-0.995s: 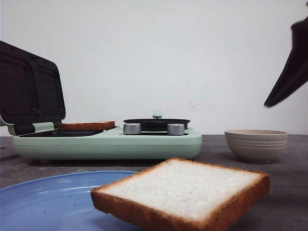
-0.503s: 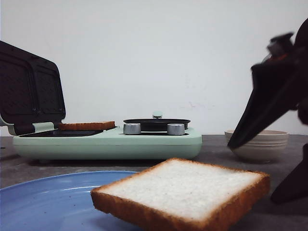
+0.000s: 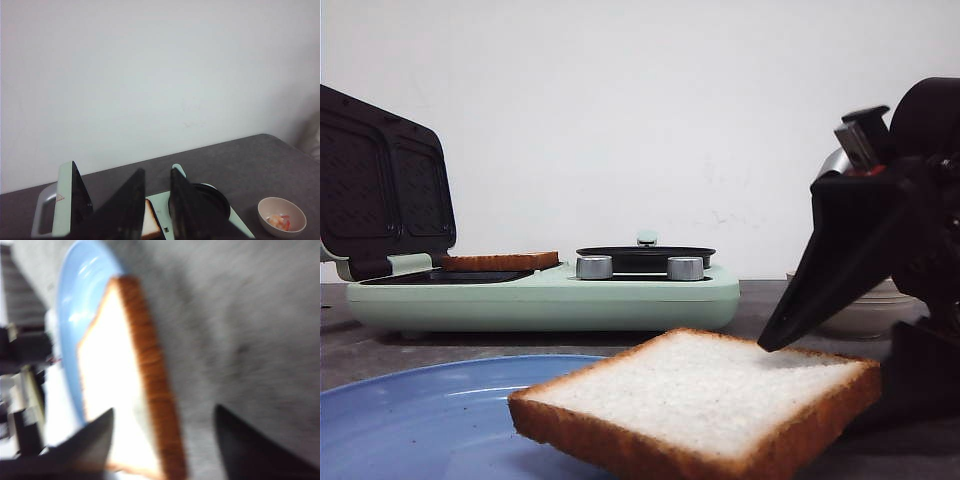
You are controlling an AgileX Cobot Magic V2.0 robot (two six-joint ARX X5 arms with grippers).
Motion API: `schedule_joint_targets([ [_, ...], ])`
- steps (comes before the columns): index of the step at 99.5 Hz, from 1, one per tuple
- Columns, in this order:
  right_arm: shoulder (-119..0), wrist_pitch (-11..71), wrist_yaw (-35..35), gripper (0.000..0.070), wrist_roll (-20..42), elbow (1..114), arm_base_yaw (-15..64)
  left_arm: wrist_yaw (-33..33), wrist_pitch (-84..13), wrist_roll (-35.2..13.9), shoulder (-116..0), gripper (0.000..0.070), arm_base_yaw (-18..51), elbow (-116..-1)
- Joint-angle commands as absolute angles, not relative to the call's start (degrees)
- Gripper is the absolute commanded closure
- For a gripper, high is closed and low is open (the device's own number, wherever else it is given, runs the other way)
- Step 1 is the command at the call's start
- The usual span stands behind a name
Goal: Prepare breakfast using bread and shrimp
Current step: 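Reach the right gripper down and grasp the other bread slice, then carry the bread with the right gripper and lay it on the first slice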
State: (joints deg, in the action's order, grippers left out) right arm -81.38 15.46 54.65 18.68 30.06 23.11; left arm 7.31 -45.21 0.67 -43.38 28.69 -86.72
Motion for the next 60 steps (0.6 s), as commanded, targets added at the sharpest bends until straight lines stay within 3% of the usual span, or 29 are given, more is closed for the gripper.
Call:
schedule_joint_targets([
  [1,-82.0,14.7,56.3,0.0426,19.5,30.4,23.8,7.2,-44.8,0.6,-43.8,0.0687,29.0,-87.6],
  [7,-82.0,14.5,57.5,0.0481,19.5,30.4,23.9,7.2,-44.8,0.6,-43.8,0.0688,29.2,-87.6],
  [15,-82.0,13.8,58.2,0.07,19.3,30.4,23.9,7.2,-44.8,0.7,-43.8,0.0687,29.6,-87.6],
  [43,-79.0,11.4,58.5,0.07,21.4,35.2,24.1,7.2,-44.9,0.8,-43.7,0.0687,30.3,-87.6],
  [60,-77.4,4.4,56.6,0.07,30.0,43.7,26.6,7.2,-45.1,0.8,-43.7,0.0687,30.9,-87.6],
])
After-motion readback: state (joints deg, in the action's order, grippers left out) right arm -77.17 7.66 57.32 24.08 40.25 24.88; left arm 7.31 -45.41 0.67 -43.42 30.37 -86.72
